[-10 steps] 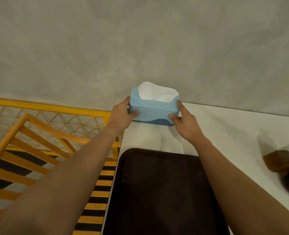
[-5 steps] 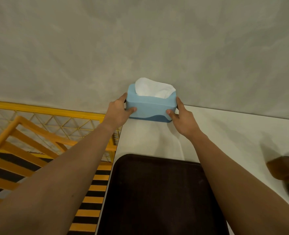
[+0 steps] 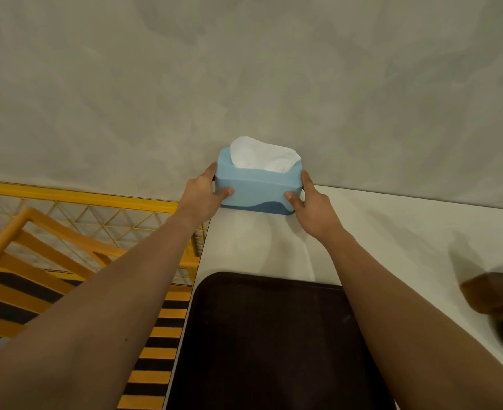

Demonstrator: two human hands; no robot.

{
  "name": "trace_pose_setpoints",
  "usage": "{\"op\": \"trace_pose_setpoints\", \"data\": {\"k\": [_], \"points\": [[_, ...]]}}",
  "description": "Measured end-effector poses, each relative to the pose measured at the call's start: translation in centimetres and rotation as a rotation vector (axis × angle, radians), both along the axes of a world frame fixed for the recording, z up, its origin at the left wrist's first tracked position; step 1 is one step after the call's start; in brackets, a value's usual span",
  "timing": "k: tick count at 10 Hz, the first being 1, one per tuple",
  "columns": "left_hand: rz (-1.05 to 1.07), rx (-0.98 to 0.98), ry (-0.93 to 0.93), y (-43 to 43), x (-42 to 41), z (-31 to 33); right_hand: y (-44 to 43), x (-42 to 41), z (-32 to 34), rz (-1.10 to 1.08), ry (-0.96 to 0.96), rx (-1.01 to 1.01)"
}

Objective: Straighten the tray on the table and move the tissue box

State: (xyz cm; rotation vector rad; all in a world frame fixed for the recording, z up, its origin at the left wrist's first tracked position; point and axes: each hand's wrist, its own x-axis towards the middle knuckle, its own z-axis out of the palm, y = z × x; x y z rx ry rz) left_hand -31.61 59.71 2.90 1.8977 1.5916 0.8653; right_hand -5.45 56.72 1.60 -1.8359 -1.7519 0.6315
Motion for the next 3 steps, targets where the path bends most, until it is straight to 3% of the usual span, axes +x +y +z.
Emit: {"op": "trace_pose_setpoints", "data": {"k": [3], "points": [[0.105,-0.133,0.156,-0.8,0.3,2.0,-0.5,0.3,3.9,0.033,-0.117,-0.120]]}}
